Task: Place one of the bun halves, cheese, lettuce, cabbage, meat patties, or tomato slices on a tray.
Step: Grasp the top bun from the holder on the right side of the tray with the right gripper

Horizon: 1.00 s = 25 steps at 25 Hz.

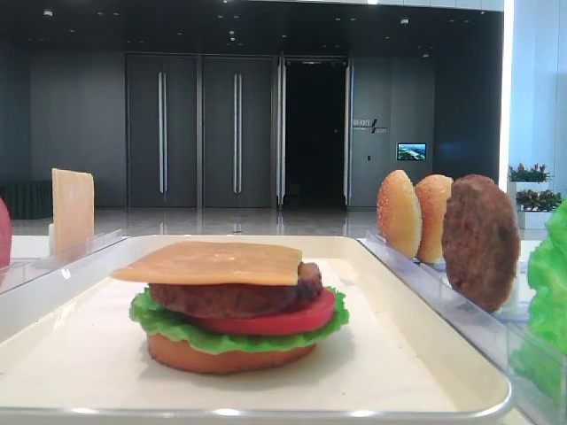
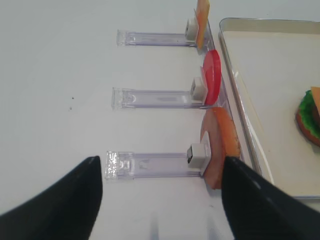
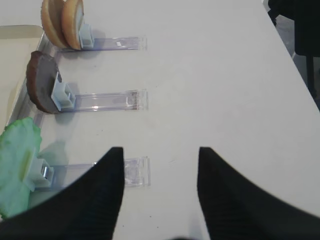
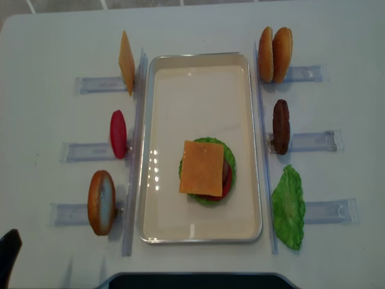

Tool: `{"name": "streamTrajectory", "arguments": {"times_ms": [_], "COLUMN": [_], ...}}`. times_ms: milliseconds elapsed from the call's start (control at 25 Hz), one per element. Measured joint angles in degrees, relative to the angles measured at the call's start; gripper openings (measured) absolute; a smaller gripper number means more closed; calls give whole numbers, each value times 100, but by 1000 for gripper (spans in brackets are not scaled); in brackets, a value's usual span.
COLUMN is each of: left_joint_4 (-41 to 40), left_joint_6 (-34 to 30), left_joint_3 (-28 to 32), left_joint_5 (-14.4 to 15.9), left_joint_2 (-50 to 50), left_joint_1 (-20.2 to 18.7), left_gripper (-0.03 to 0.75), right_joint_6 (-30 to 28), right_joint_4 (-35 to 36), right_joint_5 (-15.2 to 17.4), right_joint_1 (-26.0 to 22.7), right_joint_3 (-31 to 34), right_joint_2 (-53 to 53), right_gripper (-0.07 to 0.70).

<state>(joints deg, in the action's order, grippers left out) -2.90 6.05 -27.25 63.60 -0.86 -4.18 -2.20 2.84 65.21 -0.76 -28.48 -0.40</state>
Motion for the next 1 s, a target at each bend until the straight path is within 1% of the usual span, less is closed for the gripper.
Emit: {"name": "streamTrajectory", "arguments": {"times_ms": [1000], "left_joint_4": [0], "left_joint_6": [0], "left_joint_3": [0], "left_joint_5": [0], "left_joint_2": [0], "left_joint_1": [0], "left_gripper": [566], "right_joint_6": [0], "right_joint_4": [0], "right_joint_5": [0], "right_joint_1": [0], "right_joint_3": [0], "right_joint_2": [0], "right_gripper": [354]}}
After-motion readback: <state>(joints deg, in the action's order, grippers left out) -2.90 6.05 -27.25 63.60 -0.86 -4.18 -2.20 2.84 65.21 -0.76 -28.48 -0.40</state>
